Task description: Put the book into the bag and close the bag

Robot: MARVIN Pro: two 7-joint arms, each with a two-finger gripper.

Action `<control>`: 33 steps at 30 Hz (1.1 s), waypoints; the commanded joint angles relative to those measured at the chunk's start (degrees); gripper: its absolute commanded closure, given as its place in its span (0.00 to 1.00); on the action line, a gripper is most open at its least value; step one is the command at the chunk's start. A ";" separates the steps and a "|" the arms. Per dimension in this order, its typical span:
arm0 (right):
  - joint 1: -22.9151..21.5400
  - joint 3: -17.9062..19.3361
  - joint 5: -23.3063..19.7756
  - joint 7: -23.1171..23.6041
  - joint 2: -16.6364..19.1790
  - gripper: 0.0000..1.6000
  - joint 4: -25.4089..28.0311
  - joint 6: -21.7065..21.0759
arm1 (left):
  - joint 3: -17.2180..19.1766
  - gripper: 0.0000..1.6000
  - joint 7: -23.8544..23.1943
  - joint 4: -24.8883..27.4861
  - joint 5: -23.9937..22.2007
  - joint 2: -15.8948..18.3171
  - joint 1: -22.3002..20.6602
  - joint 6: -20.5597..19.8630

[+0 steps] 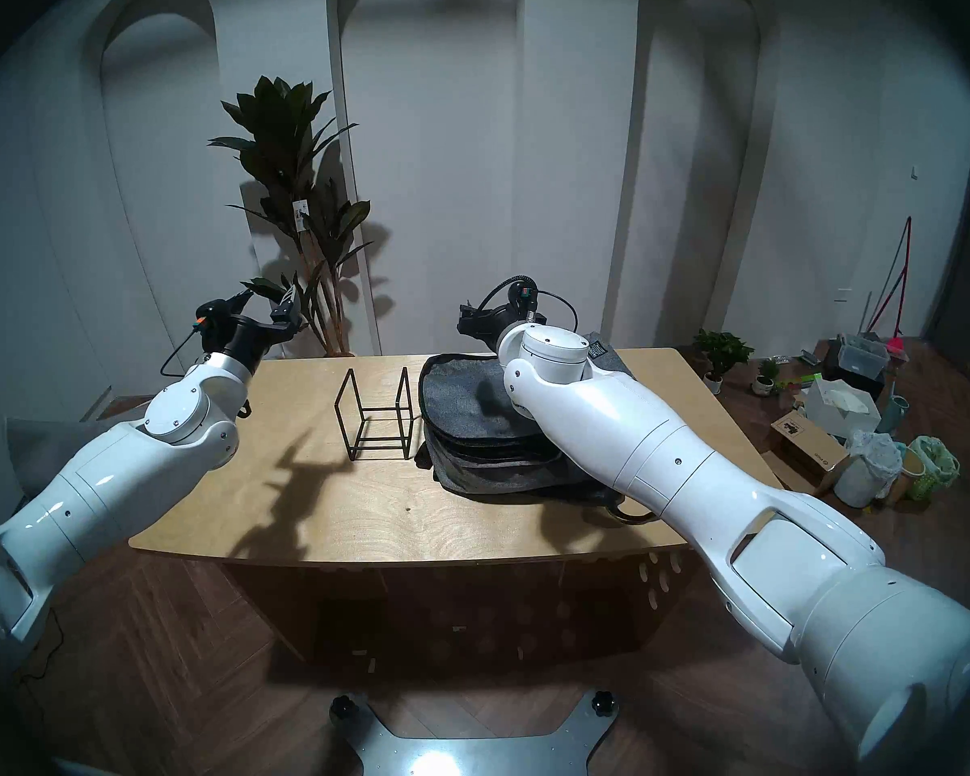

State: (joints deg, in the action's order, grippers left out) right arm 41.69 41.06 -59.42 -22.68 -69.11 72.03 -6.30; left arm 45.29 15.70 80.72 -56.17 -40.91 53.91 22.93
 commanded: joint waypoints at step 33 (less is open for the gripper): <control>3.51 3.40 -2.62 -0.51 6.62 0.00 4.37 2.14 | -0.89 0.00 1.27 -3.98 5.09 -5.72 -5.02 -3.69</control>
State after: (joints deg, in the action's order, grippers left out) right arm 46.18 44.07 -62.21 -23.10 -62.53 74.98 -4.02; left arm 43.56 17.36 76.28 -51.66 -46.62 50.89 18.59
